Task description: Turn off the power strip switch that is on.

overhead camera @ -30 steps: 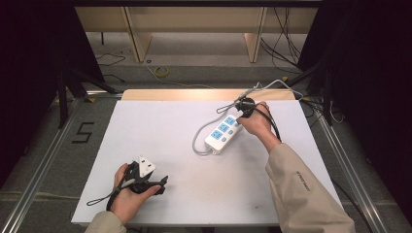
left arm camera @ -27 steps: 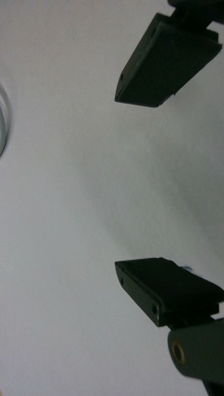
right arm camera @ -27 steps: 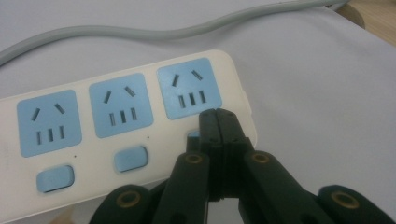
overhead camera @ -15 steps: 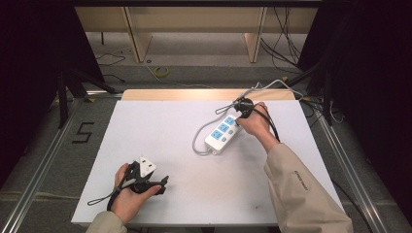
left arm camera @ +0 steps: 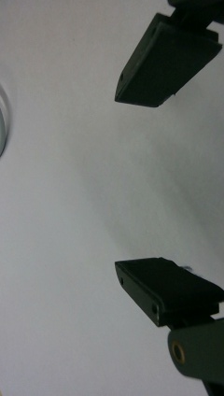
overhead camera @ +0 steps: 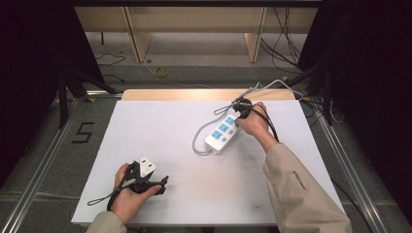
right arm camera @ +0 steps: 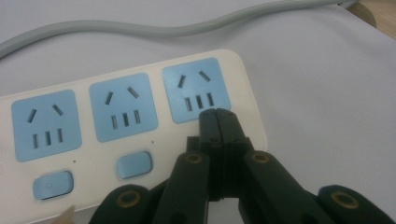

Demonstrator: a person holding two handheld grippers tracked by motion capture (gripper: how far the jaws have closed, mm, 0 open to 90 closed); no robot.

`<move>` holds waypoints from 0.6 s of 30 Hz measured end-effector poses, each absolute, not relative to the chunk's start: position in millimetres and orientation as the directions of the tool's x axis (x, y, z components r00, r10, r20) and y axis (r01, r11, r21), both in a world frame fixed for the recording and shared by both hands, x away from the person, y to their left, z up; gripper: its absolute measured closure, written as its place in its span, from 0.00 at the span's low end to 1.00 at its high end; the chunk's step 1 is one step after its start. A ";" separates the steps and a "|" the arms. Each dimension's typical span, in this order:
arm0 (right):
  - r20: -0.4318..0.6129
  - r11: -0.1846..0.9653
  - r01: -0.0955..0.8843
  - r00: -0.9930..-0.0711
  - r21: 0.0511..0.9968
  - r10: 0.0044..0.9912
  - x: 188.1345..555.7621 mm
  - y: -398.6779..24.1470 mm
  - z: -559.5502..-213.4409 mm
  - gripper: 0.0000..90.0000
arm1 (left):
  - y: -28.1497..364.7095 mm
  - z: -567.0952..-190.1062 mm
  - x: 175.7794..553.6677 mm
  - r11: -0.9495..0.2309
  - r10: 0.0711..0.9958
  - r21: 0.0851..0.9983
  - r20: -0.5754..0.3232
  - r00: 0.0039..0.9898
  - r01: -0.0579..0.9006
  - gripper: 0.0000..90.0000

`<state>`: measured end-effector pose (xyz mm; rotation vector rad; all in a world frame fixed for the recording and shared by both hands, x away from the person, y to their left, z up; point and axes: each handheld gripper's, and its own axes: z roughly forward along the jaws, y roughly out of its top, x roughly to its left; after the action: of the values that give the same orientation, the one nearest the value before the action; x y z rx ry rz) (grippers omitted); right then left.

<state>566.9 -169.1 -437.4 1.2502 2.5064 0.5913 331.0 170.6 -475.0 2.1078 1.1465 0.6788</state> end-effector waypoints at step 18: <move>-0.082 0.549 0.695 -0.583 0.464 0.808 566.1 -166.1 -437.2 1.00 | 170.1 -474.9 330.9 -0.422 0.860 0.732 0.138 0.491 0.535 0.17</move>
<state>566.1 -166.1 -437.2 1.2477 2.5013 0.5621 330.9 170.1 -474.9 2.1148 1.1432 0.6765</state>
